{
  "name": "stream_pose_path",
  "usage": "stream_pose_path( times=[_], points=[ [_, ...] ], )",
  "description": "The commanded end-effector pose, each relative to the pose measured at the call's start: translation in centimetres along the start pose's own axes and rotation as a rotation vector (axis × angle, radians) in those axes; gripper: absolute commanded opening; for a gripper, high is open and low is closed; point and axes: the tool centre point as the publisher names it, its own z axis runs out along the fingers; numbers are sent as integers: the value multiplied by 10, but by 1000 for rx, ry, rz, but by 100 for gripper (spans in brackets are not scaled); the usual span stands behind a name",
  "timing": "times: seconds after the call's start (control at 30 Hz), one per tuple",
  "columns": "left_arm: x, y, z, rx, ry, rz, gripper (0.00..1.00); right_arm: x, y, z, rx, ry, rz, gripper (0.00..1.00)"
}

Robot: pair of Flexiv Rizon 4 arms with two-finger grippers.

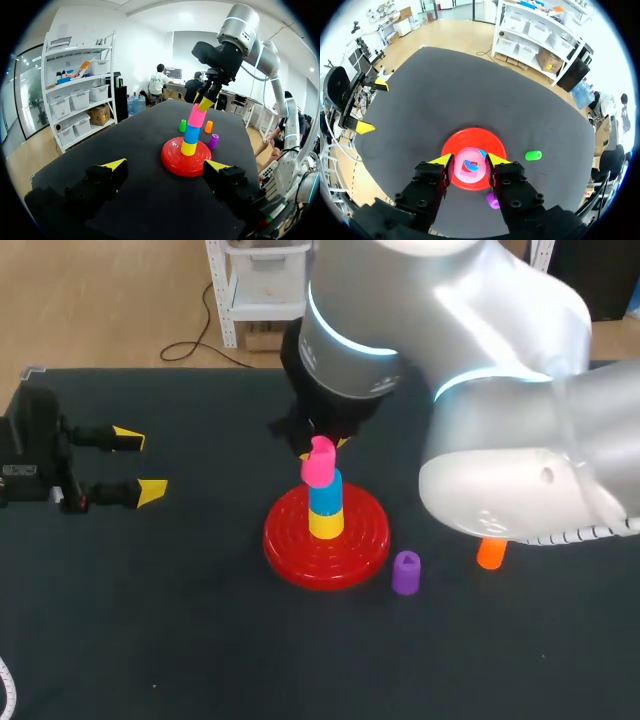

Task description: Pick up and stack the cylinders on the red base in this order: pink,purple,orange,green

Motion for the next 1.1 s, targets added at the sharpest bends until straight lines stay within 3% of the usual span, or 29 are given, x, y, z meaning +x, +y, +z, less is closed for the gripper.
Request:
stream_pose_path(
  times=[0.03,0.57,1.1],
  points=[
    [2,0,2,-6,-9,3,100,3,-3,-1,0,-6,3,0],
    [2,0,2,-6,-9,3,100,1,-9,11,3,18,26,0],
    [2,0,2,-6,-9,3,100,3,-10,27,-6,106,68,0]
  ],
)
